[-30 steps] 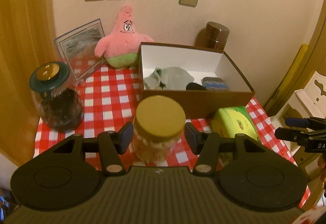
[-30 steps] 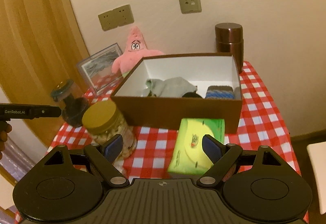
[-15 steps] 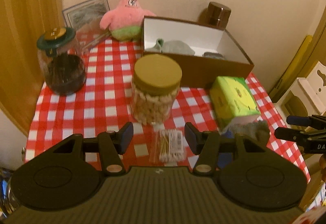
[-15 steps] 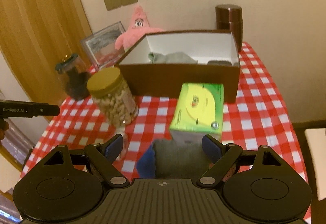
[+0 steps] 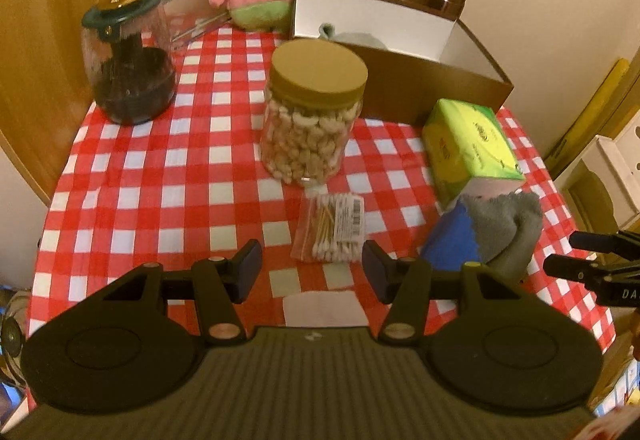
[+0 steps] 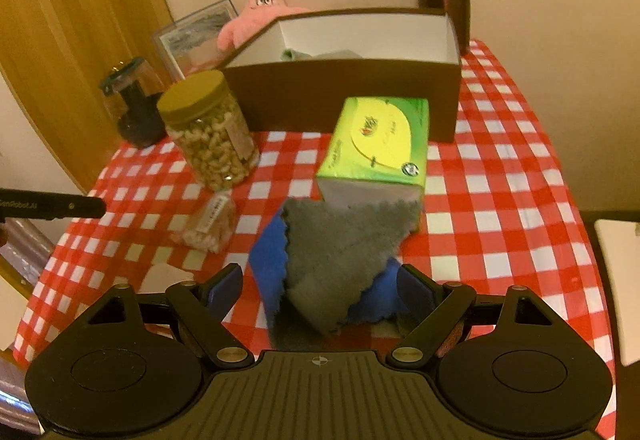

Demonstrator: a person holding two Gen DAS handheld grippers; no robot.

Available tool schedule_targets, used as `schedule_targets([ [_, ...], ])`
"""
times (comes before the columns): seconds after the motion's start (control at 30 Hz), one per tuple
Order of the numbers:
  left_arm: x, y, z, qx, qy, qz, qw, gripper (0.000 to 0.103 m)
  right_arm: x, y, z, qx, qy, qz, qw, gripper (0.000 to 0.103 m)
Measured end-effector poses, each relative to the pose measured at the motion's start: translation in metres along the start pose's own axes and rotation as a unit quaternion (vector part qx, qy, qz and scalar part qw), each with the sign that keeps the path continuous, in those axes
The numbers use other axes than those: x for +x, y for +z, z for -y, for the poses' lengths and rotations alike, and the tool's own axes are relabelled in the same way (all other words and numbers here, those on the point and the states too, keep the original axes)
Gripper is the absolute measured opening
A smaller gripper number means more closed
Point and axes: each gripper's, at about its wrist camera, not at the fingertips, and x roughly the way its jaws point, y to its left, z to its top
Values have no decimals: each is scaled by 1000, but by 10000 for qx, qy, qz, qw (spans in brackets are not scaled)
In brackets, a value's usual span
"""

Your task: Organize soft objects

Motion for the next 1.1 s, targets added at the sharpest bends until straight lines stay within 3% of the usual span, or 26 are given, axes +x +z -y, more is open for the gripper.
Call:
schedule_targets([
  [0.3,14,-11,8,32,82,-132,9999,52,32,-4,23,483,-77,-43,9988,84],
  [0.4,17,-14,10,56,111,-159,9998,52,40,-5,28,568,-47,-25,9984,77],
  [0.5,20,-17,11,27,94,-208,9997,52,48,-7,33,653,38,20,9979,63],
  [0.53,21,-17,11,21,95,-227,9997,52,49,-7,35,687,105,57,9976,46],
  [0.57,22,-18,11,19,101,-246,9996,52,49,-6,36,696,200,81,9973,20],
  [0.63,24,-19,12,14,113,-273,9996,52,43,-3,37,677,340,216,9969,9],
  [0.9,24,-18,11,6,119,-252,9996,52,-46,23,49,483,812,1680,9813,6],
  [1.1,27,-18,13,37,89,-275,9996,52,-98,41,61,419,783,2258,9701,6],
])
